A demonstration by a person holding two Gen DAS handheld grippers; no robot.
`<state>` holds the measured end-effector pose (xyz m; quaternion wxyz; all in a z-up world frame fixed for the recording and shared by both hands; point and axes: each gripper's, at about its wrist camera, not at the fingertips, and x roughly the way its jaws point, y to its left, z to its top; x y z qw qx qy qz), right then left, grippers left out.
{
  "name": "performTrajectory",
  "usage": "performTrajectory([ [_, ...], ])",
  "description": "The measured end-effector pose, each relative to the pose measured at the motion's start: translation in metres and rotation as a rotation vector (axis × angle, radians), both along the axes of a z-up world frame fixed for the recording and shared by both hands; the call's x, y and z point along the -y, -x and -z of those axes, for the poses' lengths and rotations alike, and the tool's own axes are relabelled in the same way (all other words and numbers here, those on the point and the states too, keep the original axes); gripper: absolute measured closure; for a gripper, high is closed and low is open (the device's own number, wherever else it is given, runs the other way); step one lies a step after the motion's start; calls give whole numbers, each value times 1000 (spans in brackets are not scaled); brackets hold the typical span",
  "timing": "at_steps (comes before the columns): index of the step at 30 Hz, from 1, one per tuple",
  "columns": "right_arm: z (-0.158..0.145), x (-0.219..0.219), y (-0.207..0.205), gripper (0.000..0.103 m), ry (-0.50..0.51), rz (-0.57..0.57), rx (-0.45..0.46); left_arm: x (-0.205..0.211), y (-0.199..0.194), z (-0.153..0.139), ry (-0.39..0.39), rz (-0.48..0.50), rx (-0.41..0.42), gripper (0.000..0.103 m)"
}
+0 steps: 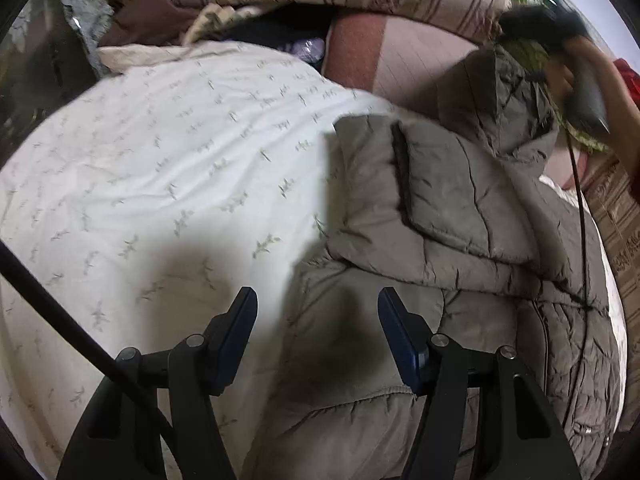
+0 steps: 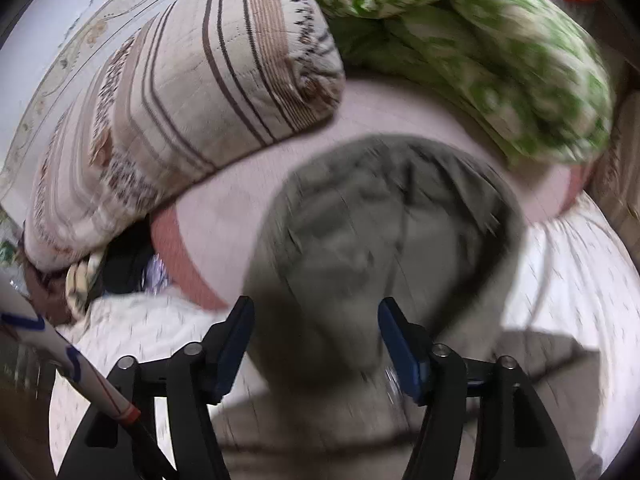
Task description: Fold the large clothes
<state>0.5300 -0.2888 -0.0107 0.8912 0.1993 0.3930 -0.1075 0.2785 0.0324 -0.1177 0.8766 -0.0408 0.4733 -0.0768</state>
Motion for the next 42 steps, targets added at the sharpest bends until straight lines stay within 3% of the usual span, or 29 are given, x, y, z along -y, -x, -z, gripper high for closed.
performTrajectory([
  [5, 16, 1, -44, 32, 16, 31, -37, 2, -7, 9, -25, 2, -20, 41],
  [6, 20, 1, -48, 40, 21, 27, -51, 0, -8, 10, -22, -1, -27, 41],
  [7, 22, 1, -48, 77, 19, 17, -57, -1, -9, 10, -19, -4, -34, 41],
  [8, 23, 2, -46, 96, 9, 4, -65, -1, -9, 10, -14, -5, -37, 41],
  [14, -14, -19, 20, 97, 94, -70, 0, -11, -5, -3, -6, -42, 6, 41],
  [21, -56, -71, 158, 98, 137, -227, 64, -43, -1, -18, 58, -109, 34, 41],
  [24, -51, -96, 220, 98, 137, -272, 72, -60, 3, -23, 90, -149, 40, 41],
  [28, 3, -127, 290, 98, 83, -302, 9, -80, 4, -28, 135, -199, 42, 41],
  [31, 57, -137, 291, 98, 38, -285, -86, -90, 4, -27, 151, -228, 41, 41],
  [34, 99, -137, 265, 98, 27, -254, -159, -93, 5, -28, 142, -242, 47, 41],
  [39, 111, -125, 240, 96, -11, -208, -189, -89, 3, -26, 121, -236, 40, 41],
  [40, 105, -121, 243, 92, -43, -204, -180, -89, 3, -25, 125, -231, 35, 41],
  [42, 96, -119, 252, 65, -60, -227, -163, -88, 3, -26, 130, -223, 34, 41],
])
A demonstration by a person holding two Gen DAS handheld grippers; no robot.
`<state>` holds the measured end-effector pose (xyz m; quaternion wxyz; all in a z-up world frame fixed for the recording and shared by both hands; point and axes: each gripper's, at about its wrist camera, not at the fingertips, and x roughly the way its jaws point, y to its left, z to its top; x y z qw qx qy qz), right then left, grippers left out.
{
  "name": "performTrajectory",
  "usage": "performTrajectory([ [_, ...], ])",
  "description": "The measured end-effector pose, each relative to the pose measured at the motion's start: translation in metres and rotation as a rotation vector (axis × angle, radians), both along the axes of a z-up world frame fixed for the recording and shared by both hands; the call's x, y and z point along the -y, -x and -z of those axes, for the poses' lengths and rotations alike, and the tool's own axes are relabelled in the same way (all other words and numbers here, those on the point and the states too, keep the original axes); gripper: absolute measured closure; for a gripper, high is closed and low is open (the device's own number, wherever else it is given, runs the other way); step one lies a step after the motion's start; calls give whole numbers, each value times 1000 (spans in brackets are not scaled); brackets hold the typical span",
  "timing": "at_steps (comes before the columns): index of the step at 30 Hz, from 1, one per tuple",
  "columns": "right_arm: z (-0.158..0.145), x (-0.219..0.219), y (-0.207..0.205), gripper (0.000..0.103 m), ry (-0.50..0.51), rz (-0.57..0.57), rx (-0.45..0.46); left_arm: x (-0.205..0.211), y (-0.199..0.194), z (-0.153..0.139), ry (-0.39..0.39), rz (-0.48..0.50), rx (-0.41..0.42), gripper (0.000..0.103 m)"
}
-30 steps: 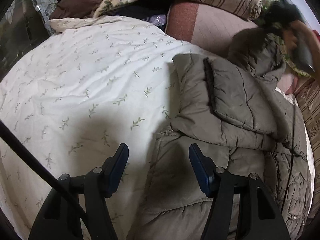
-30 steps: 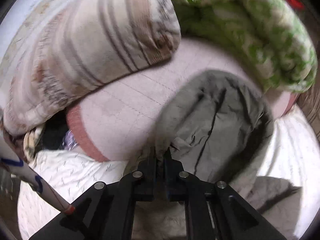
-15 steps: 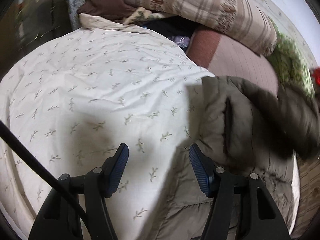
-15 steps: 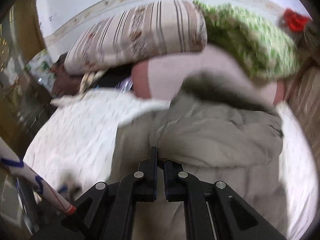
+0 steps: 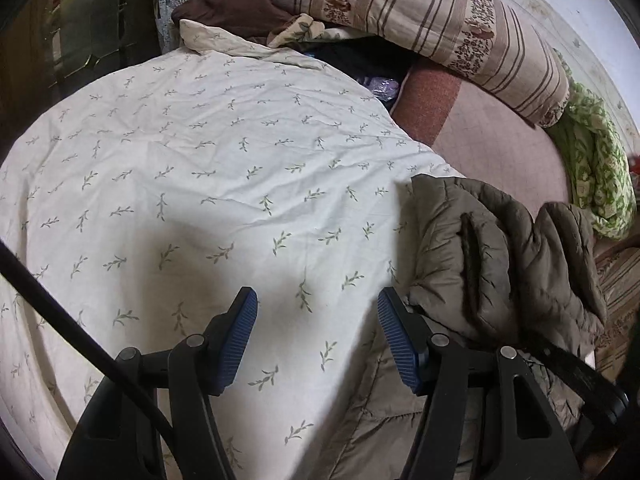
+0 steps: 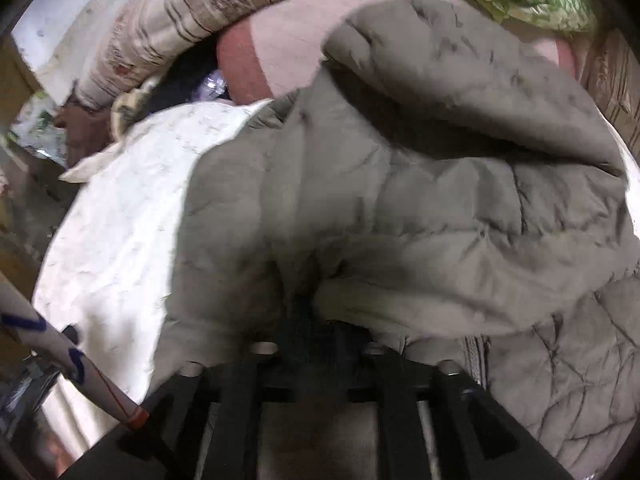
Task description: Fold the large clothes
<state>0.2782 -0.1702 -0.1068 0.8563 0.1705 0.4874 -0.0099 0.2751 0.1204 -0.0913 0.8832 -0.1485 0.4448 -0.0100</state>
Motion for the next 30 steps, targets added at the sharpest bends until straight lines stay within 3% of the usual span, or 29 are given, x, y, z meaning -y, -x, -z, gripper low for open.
performTrajectory([
  [1, -6, 1, 9, 47, -9, -20, 6, 0, 0, -1, -1, 1, 2, 41],
  [2, -12, 2, 22, 43, -9, -29, 22, 0, 2, -2, -2, 2, 6, 41],
  [6, -34, 8, 62, 43, 37, -88, 35, 0, 6, -6, -1, 1, 19, 41],
  [9, -61, 29, 72, 43, 77, -67, 81, 0, 6, -5, -3, 0, 9, 41],
  [12, -92, 55, 55, 43, 204, 30, 153, 2, 5, -2, -1, 5, -3, 41],
  [15, -103, 74, 18, 43, 324, 127, 186, 6, 5, -2, -26, 10, 0, 41],
  [18, -90, 92, -25, 43, 388, 188, 147, 11, 5, -3, -62, 12, 11, 41],
  [20, -63, 100, -45, 43, 377, 196, 76, 12, 2, -3, -82, 10, 11, 41],
  [24, 10, 101, -31, 43, 268, 165, -111, 11, -1, -4, -63, 20, 11, 41],
  [25, 24, 98, -18, 43, 288, 144, -126, 12, -1, -6, -65, 21, 15, 41],
  [28, 29, 83, 3, 44, 391, 90, -99, 15, 0, -5, -73, 31, 17, 41],
  [30, 17, 84, 7, 44, 389, 102, -87, 16, 2, -4, -76, 35, 11, 41],
])
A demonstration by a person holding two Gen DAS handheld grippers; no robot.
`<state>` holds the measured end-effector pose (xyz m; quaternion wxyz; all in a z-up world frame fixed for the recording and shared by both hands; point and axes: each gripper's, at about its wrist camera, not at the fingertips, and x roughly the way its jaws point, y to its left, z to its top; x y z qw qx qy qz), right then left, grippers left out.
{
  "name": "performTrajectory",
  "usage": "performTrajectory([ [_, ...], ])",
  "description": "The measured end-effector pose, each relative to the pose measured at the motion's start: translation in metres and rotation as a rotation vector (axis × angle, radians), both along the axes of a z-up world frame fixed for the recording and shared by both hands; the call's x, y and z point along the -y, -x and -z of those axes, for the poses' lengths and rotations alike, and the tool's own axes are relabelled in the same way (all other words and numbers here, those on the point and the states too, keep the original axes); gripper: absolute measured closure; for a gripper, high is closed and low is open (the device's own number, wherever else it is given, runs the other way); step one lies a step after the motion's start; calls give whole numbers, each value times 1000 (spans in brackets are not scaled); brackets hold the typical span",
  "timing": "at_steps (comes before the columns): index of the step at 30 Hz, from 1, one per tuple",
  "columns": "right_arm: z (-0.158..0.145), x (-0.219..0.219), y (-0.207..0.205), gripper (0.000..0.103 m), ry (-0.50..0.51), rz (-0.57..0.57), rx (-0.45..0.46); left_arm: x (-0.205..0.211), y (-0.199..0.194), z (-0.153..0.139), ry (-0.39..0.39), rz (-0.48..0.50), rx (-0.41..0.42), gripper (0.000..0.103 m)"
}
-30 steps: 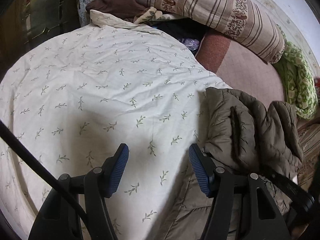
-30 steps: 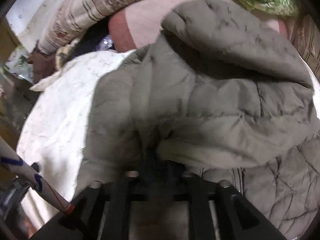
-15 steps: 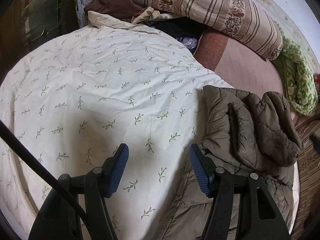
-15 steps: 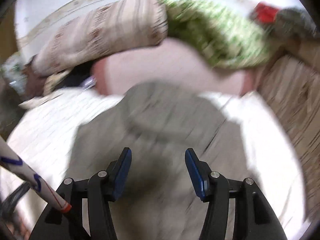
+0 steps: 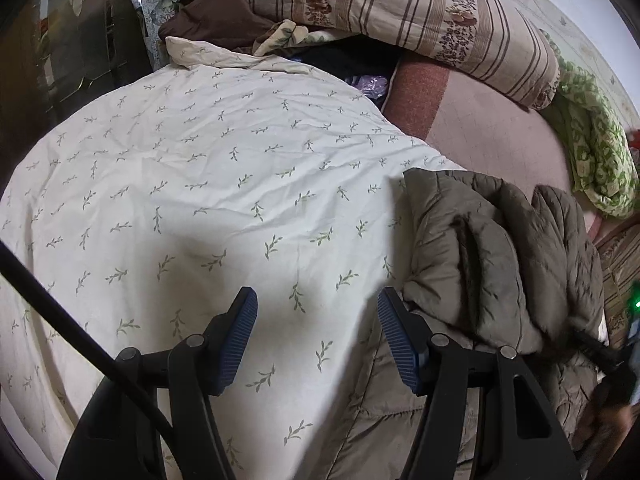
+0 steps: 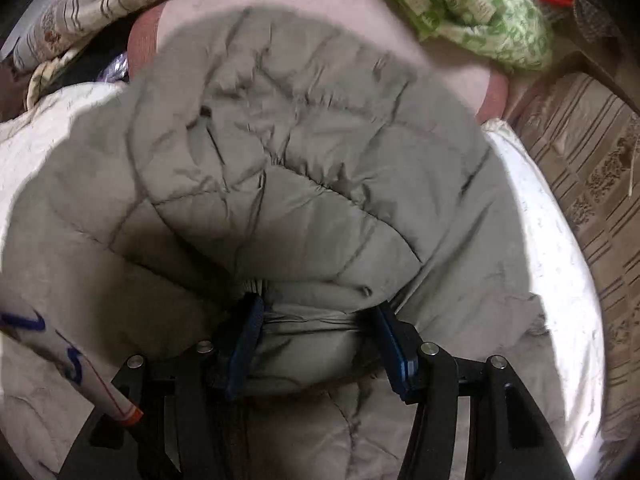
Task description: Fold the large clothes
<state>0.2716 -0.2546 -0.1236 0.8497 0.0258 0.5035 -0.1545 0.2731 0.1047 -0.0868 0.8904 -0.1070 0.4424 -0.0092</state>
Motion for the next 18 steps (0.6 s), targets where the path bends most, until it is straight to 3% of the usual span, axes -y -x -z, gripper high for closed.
performTrajectory([
  [5, -67, -15, 19, 44, 50, -1, 204, -3, 1, -2, 8, -21, 10, 41],
  [8, -84, -36, 3, 44, 44, -43, 239, -2, 1, 1, 2, -19, -2, 41],
  [11, -74, -63, -24, 44, -10, -95, 205, -1, 1, 2, -4, -17, -3, 41],
  [15, -23, -92, -59, 43, -82, -139, 70, -3, 1, 1, -6, -25, 7, 41],
  [18, 8, -103, -76, 37, -54, -139, -8, -4, -3, 3, 12, -16, -9, 41],
])
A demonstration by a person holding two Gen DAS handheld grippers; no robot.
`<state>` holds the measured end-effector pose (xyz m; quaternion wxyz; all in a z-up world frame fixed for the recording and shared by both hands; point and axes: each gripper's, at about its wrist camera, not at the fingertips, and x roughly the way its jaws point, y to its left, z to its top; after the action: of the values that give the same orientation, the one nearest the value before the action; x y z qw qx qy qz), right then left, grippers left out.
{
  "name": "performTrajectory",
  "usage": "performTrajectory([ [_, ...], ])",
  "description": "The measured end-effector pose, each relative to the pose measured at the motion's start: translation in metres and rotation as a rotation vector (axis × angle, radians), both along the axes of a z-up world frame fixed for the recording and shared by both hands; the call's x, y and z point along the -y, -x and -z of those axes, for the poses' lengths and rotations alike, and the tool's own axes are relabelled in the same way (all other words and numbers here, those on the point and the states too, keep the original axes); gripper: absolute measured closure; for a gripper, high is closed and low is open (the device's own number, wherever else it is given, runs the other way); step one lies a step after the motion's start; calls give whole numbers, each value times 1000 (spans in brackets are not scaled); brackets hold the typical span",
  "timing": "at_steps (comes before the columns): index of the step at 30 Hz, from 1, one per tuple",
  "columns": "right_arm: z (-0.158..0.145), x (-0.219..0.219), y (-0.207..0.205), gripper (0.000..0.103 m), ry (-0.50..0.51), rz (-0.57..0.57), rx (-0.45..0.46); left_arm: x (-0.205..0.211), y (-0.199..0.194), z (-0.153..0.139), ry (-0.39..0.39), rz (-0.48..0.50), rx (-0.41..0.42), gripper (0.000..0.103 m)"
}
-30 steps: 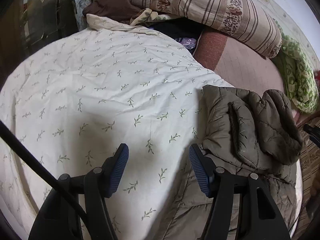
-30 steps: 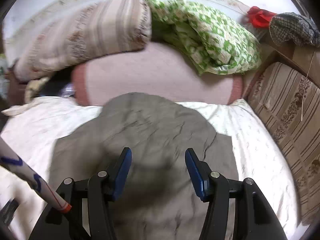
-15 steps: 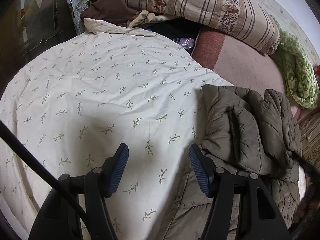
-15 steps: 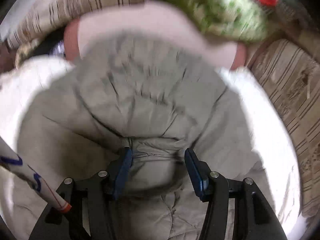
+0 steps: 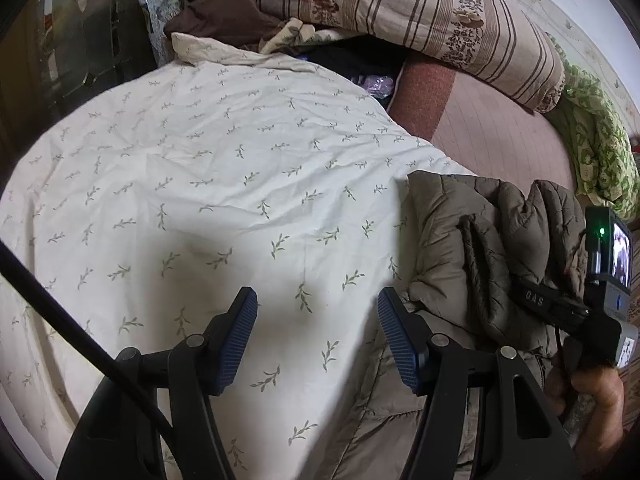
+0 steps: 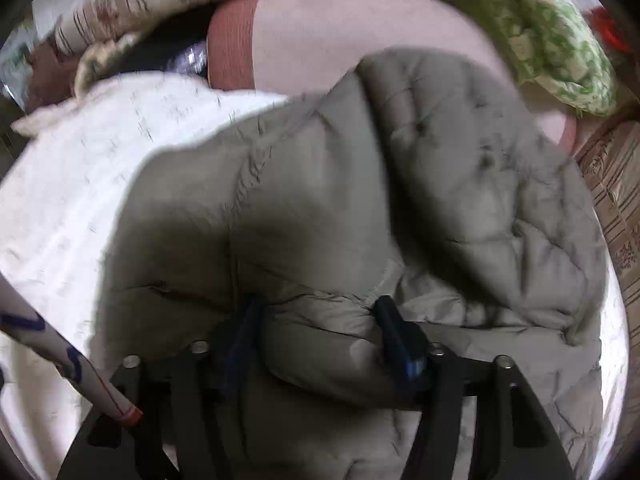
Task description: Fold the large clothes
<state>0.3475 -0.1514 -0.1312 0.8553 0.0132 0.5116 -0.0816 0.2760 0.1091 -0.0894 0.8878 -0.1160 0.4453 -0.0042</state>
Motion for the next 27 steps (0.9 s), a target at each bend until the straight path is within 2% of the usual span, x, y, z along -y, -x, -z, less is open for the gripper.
performTrajectory([
  [2, -8, 1, 1, 39, 0, 10, 17, -1, 0, -1, 9, 0, -1, 41],
  [6, -51, -5, 32, 43, -40, -14, 169, -4, 1, -5, 38, 3, 8, 41],
  [9, -56, -20, 42, 68, -84, -93, 176, -4, 2, -5, 41, 4, 5, 41],
  [11, -40, -34, 34, 85, -119, -143, 97, -3, 2, -3, 44, 6, -2, 41],
  [15, -3, -54, -1, 86, -85, -116, 13, -2, 1, -1, 26, 0, -4, 41],
  [18, 1, -61, -19, 87, -51, -103, 13, 0, -3, 3, 17, 4, -17, 41],
  [20, -9, -59, -15, 87, -67, -107, 19, 1, -5, 5, 22, 9, -28, 41],
  [23, -48, -41, 14, 84, -144, -141, 124, -1, -3, 2, 34, 12, -22, 41],
  [24, -59, -32, 25, 83, -138, -138, 162, -2, -2, 1, 35, 11, -17, 41],
  [27, -78, 0, 45, 70, -76, -63, 241, 0, 0, 1, 34, 18, -12, 41],
])
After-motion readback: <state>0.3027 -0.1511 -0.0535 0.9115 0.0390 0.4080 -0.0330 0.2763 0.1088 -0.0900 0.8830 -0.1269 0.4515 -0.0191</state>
